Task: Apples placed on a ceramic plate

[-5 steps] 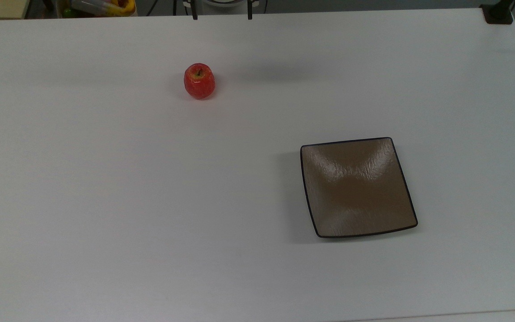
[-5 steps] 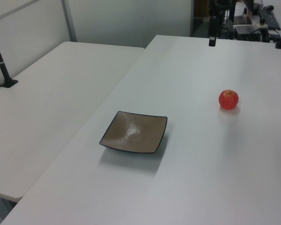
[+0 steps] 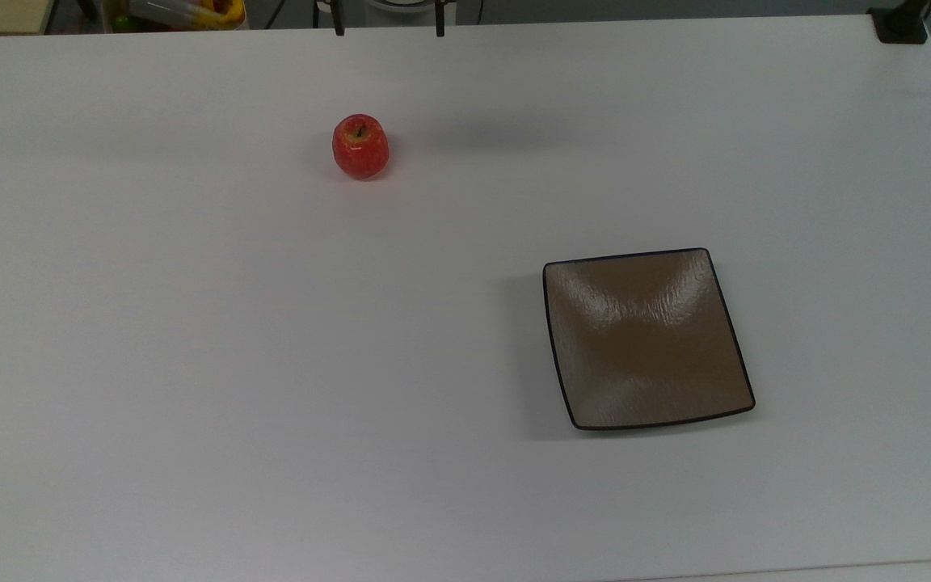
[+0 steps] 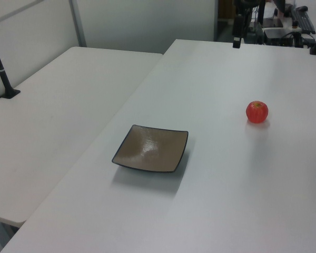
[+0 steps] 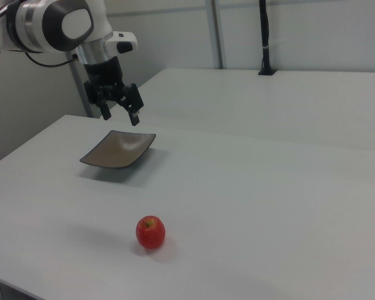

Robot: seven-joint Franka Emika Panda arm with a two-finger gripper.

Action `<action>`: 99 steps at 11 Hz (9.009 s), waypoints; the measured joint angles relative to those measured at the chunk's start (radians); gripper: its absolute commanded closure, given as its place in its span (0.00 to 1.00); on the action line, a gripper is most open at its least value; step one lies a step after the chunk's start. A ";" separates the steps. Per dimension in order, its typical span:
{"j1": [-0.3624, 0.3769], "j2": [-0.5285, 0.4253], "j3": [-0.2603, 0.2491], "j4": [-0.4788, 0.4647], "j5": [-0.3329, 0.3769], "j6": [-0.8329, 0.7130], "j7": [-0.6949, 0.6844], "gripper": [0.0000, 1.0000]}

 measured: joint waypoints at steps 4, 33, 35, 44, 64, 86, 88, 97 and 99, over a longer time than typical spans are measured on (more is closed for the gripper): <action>-0.003 0.002 -0.001 0.002 0.000 0.000 0.000 0.00; -0.153 0.071 0.002 -0.383 -0.134 0.038 -0.407 0.00; -0.189 0.072 0.001 -0.432 -0.139 0.112 -0.418 0.00; -0.190 0.076 0.007 -0.442 -0.129 0.135 -0.461 0.00; -0.047 0.153 0.011 -0.136 -0.086 -0.014 -0.360 0.77; 0.335 0.741 0.023 0.306 -0.006 0.825 0.219 0.75; 0.344 0.763 0.020 0.321 -0.006 0.828 0.219 0.72; 0.345 0.778 0.017 0.325 -0.038 0.828 0.219 0.00; 0.346 0.789 0.017 0.325 -0.056 0.828 0.220 0.00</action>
